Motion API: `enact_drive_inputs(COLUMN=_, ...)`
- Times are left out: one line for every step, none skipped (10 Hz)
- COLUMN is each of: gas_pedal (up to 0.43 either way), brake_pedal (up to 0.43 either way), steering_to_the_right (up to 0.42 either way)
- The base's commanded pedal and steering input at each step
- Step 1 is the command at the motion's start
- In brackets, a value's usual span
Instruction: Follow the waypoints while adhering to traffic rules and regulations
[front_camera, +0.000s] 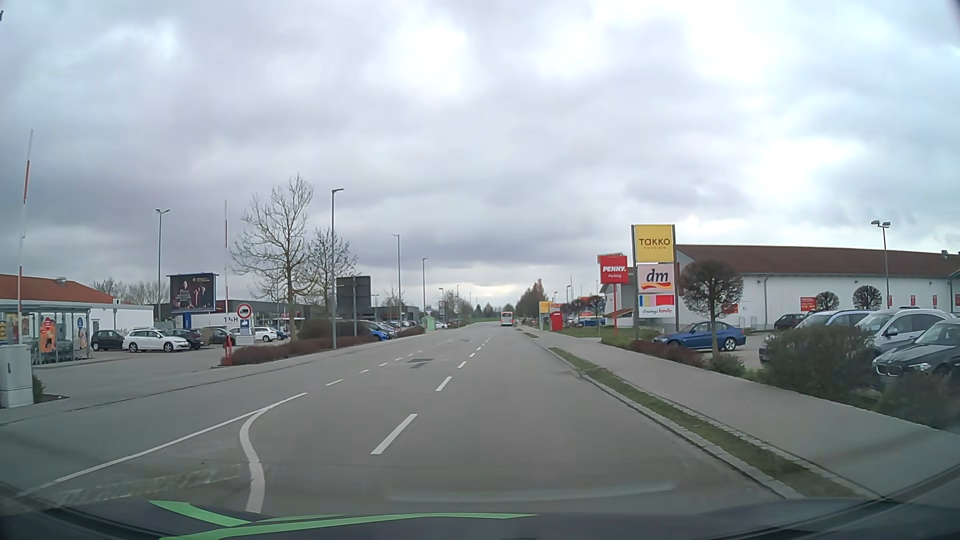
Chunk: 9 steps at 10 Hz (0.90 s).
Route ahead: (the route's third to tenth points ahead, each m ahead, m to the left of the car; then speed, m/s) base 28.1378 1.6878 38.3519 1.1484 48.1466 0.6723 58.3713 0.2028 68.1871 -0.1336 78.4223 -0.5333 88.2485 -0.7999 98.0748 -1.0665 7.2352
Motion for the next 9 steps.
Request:
enact_drive_inputs(gas_pedal=0.169, brake_pedal=0.0, steering_to_the_right=0.037)
enact_drive_inputs(gas_pedal=0.169, brake_pedal=0.0, steering_to_the_right=0.026)
enact_drive_inputs(gas_pedal=0.169, brake_pedal=0.0, steering_to_the_right=0.016)
enact_drive_inputs(gas_pedal=0.169, brake_pedal=0.0, steering_to_the_right=0.01)
enact_drive_inputs(gas_pedal=0.169, brake_pedal=0.0, steering_to_the_right=0.009)
enact_drive_inputs(gas_pedal=0.169, brake_pedal=0.0, steering_to_the_right=0.007)
enact_drive_inputs(gas_pedal=0.169, brake_pedal=0.0, steering_to_the_right=0.004)
enact_drive_inputs(gas_pedal=0.169, brake_pedal=0.0, steering_to_the_right=0.003)
enact_drive_inputs(gas_pedal=0.177, brake_pedal=0.0, steering_to_the_right=0.004)
